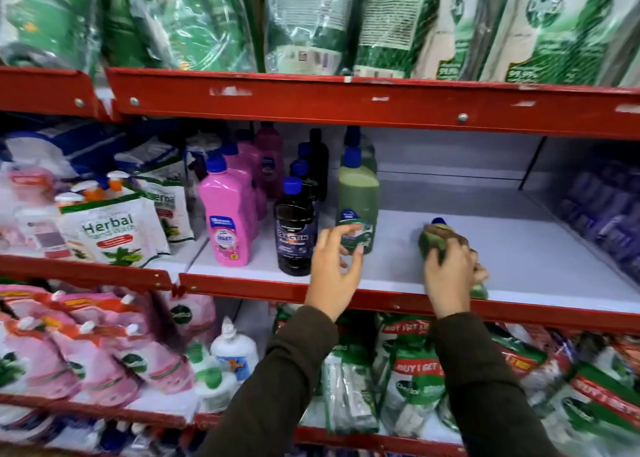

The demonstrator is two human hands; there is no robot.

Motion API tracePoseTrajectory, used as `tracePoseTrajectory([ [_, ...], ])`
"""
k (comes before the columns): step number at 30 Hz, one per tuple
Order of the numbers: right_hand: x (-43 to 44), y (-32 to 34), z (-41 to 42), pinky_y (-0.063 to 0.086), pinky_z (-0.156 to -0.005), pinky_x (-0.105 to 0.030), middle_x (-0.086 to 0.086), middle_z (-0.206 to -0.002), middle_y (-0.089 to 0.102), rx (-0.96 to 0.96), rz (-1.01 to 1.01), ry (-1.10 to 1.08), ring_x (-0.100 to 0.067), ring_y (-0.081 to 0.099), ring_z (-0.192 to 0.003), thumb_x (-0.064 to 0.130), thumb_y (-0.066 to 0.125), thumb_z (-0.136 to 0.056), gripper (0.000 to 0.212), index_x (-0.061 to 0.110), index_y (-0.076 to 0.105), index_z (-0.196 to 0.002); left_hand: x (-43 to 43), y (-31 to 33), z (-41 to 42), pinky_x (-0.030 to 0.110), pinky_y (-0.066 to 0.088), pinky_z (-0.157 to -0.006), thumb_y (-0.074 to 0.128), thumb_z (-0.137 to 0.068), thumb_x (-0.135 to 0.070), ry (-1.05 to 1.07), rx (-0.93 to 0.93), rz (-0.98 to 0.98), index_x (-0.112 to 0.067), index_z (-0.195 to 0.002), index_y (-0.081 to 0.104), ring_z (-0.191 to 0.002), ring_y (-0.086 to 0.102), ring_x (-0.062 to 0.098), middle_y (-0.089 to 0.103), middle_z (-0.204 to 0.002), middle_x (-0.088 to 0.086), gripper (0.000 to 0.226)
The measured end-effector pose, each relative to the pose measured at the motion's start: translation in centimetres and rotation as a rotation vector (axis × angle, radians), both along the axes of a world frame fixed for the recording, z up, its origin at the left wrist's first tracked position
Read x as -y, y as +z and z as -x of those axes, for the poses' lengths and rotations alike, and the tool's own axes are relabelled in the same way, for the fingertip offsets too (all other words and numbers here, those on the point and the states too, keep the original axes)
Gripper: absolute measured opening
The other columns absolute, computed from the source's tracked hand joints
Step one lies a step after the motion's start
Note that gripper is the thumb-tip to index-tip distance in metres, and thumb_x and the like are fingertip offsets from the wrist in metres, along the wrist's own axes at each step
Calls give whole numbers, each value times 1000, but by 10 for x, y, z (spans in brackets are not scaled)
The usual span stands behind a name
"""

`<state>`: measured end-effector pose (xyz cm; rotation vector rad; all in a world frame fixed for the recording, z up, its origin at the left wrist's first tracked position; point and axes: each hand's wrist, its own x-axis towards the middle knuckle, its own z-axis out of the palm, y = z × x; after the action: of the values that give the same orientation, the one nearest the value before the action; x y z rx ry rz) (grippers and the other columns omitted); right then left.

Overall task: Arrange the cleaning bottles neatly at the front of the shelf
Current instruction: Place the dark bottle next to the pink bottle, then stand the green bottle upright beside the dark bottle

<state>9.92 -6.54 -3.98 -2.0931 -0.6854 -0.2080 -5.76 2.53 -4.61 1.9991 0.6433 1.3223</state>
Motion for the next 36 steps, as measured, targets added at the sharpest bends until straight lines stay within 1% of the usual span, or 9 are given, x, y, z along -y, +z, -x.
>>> tracePoseTrajectory([
  [5,23,-11,-73,34,-107,-48,-29,-136,55,-222,420,-8,-46,47,-128,26,40,-98,40,6,56,-129,11,-4,-90,39,52,-96,54,-96,-38,-202,-419,386,-14,-149,31,-100,65,30,61,-133,12,63],
  [8,26,-19,-95,46,-95,-44,-34,-123,64,-297,347,154,-46,59,-116,20,45,-98,33,-4,61,-114,21,-5,-124,43,50,-103,49,-95,-50,-308,-552,584,-10,-149,30,-120,61,36,59,-138,18,70],
  [11,29,-18,-109,51,-100,-43,-30,-127,65,-490,136,221,-41,64,-118,19,60,-95,44,-3,55,-132,31,-7,-135,38,53,-97,57,-95,-33,-337,-427,684,-13,-142,39,-122,59,34,58,-138,15,54],
  [16,44,-5,-95,59,-70,-20,-19,-122,66,-681,-254,379,-27,68,-95,6,72,-87,66,1,42,-144,30,-10,-123,49,47,-107,67,-88,-8,-301,-193,672,-18,-147,29,-127,55,33,57,-130,9,72],
  [21,35,7,-61,59,-71,-16,0,-117,67,-486,-329,563,3,74,-81,-6,79,-76,67,15,53,-135,18,-4,-79,39,53,-99,65,-85,1,-263,-105,378,-27,-141,42,-109,61,19,43,-132,-8,67],
  [24,15,3,-31,60,-75,-19,3,-120,66,-482,-384,658,-9,75,-84,-8,78,-76,60,11,58,-129,6,-6,-48,31,54,-95,63,-87,2,-205,-76,315,-24,-144,41,-101,57,-2,40,-132,-10,66],
  [29,-11,-5,7,59,-78,-18,20,-115,64,-484,-388,740,-8,69,-95,-5,76,-79,57,20,56,-125,-7,-15,-11,17,53,-85,57,-89,5,-152,-40,356,-23,-146,38,-101,64,4,58,-123,-3,67],
  [33,-18,-16,11,58,-95,-36,6,-122,63,-523,-446,712,-26,69,-110,-5,75,-81,49,16,53,-119,-10,-16,-2,6,48,-85,50,-93,4,-119,-9,327,-21,-141,44,-99,60,-17,59,-120,-14,54],
  [36,-16,-25,5,53,-102,-52,2,-119,70,-454,-404,675,-29,70,-112,3,67,-89,29,18,63,-113,-13,-20,-4,24,55,-86,47,-98,-6,-116,28,310,-23,-121,57,-89,66,0,65,-114,-7,31],
])
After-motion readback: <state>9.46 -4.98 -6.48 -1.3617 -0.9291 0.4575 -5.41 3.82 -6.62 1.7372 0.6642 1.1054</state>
